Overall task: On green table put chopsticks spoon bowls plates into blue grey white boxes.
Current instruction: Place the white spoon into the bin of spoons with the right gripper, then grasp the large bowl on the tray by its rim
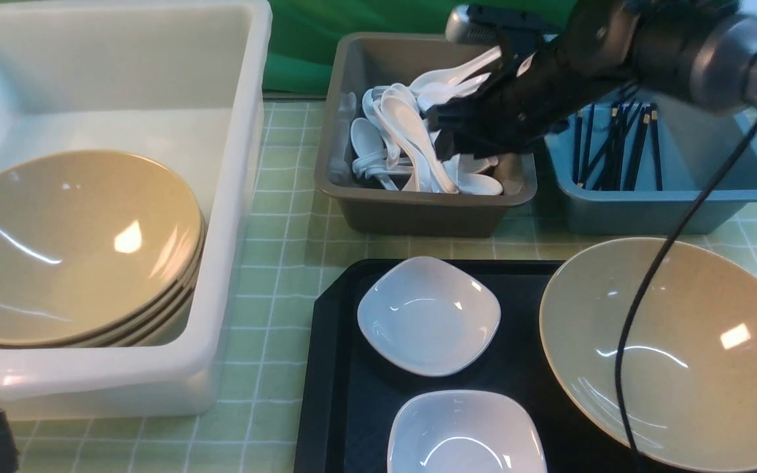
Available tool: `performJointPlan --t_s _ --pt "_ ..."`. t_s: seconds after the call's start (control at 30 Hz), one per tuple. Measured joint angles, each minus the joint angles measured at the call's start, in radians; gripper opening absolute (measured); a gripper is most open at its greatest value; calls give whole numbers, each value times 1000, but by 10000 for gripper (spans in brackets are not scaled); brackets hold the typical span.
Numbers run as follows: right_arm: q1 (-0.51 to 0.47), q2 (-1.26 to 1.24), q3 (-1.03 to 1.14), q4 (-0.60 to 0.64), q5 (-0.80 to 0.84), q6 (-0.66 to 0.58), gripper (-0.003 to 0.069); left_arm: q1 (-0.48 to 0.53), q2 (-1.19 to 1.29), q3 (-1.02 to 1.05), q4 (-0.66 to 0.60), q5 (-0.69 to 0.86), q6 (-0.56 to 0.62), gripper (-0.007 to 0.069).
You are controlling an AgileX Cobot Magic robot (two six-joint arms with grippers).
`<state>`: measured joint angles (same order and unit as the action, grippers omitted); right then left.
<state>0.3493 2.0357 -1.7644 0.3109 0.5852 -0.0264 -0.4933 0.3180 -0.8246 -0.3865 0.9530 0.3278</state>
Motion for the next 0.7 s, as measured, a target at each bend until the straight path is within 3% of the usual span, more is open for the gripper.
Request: performJointPlan --t_s 0.1,0.23,0.43,0.7 --pt "-3 -143 0 -4 88 -179 400 0 0 96 44 -41 0 -2" --pt "0 -310 0 -3 217 -301 401 0 0 274 41 -161 -32 -2" --pt "0 -513 78 -2 390 -351 401 0 1 407 -93 -330 -77 -2" --pt "0 -933 490 -5 442 -388 372 0 137 434 -279 -615 -79 -2"
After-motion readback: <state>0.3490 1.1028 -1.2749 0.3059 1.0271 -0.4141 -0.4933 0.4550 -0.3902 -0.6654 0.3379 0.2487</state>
